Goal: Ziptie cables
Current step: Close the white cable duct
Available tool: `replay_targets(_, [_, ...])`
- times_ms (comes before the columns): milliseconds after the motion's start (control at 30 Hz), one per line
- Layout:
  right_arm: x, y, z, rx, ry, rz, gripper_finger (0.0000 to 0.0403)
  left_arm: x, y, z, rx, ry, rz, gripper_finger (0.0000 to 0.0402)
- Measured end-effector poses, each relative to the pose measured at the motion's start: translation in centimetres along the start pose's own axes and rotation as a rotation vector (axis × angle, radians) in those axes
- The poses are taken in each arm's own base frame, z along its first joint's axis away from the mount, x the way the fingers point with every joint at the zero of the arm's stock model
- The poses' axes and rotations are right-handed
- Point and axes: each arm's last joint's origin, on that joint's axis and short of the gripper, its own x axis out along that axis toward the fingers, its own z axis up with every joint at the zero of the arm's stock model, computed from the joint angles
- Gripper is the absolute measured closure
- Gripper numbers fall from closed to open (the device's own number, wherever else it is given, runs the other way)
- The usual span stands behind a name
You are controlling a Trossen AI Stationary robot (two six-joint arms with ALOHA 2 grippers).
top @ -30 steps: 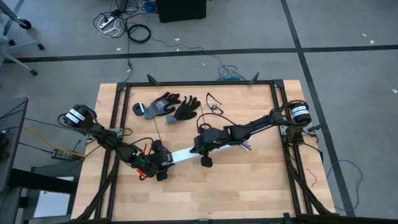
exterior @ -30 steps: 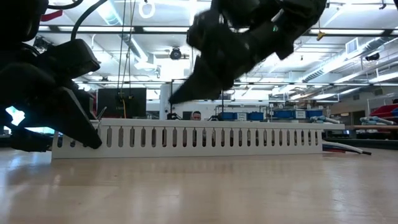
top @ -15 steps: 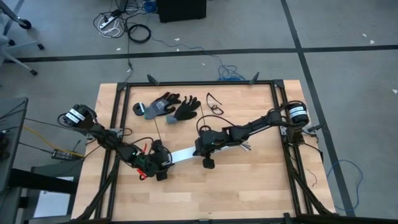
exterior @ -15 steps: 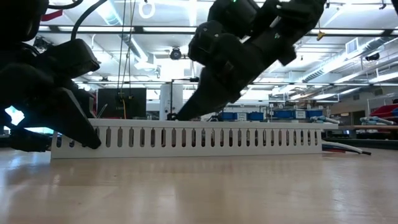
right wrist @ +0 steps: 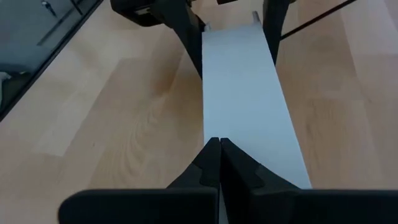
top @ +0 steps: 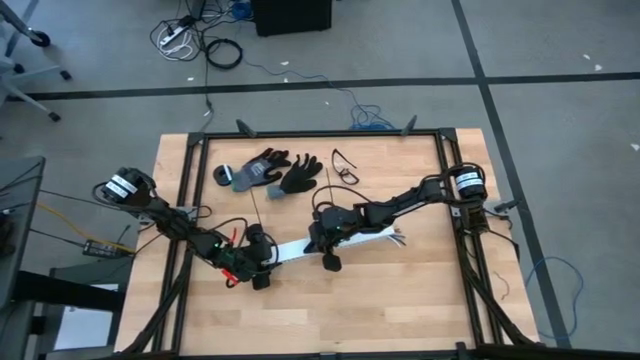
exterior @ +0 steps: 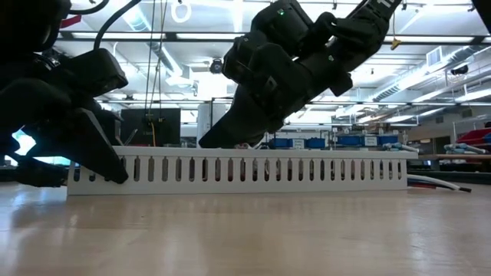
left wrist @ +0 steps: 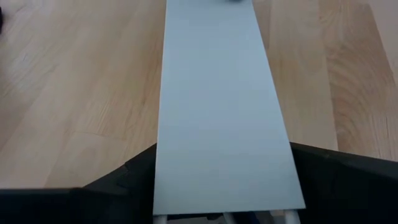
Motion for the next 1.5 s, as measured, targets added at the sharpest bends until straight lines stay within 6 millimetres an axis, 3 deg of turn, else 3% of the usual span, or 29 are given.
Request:
replay_targets(200, [-0.3, 0.0, 0.5, -0.030, -0.024, -0.048, 0.0402, 0.0, 0.0, 0.0, 0.007, 0.001, -0.001, 0.0159])
replay_targets(500, [-4.7, 0.5, 1.6, -0.035, 0.150, -0.249, 0.0402, 0.1, -0.1, 0.2, -0.003, 0.002, -0.024, 0.0159])
replay_targets(767, [-5.1, 0.9, 1.2, -0.006, 0.204, -0.251, 0.0403, 0.2, 0.0, 0.3, -0.006, 0.002, -0.022, 0.0159])
replay_targets(1033, [-6.0, 1.9, 2.2, -0.028, 0.164, -0.228, 0.0403, 0.2, 0.0, 0.3, -0.007, 0.005, -0.027, 0.0159])
replay_targets(1267, [-5.4, 1.8, 0.7, 0.008, 0.218, -0.175, 0.0402, 0.2, 0.0, 0.3, -0.005, 0.005, -0.028, 0.0159])
replay_targets(1500, [-2.9, 0.4, -0.6, 0.033, 0.166, -0.094, 0.0402, 0.1, 0.1, 0.2, -0.002, 0.007, -0.027, 0.0159])
